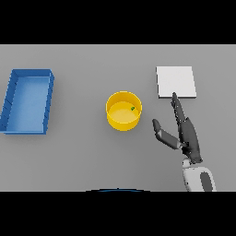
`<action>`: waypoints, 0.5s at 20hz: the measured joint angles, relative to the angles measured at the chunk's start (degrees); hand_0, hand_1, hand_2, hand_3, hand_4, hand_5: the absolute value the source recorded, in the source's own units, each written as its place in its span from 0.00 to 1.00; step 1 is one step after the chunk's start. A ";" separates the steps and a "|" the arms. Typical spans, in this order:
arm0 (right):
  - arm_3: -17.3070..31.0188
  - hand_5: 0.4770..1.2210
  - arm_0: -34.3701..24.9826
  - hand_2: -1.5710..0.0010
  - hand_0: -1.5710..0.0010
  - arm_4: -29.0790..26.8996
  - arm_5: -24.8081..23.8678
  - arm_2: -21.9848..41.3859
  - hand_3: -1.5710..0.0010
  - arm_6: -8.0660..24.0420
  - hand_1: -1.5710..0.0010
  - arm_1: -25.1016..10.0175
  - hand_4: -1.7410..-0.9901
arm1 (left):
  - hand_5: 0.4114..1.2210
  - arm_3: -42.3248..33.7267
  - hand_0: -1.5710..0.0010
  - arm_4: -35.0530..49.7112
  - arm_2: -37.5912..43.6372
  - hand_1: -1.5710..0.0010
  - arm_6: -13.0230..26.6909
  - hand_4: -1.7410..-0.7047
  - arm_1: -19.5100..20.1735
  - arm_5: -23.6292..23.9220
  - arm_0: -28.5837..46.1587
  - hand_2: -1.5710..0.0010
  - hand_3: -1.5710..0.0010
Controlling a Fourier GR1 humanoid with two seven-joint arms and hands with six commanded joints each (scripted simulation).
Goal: Pick up the red beaker and tilt it to pour out 1 green nut into yellow bowl. Pick up the yellow bowl and place it on the metallic measuring scale.
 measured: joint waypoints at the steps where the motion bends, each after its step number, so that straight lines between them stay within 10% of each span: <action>1: -0.23 0.28 -0.34 1.00 1.00 0.73 -0.37 0.19 1.00 -0.20 1.00 -0.16 0.75 | 1.00 -2.25 0.00 2.07 0.89 0.00 0.44 0.00 0.61 1.46 2.29 0.00 0.05; 10: 0.69 0.30 -0.52 1.00 1.00 2.27 -0.90 0.82 1.00 -0.20 1.00 -0.13 0.72 | 1.00 -30.27 0.00 16.04 2.07 0.00 12.70 0.00 4.30 13.45 27.66 0.00 0.12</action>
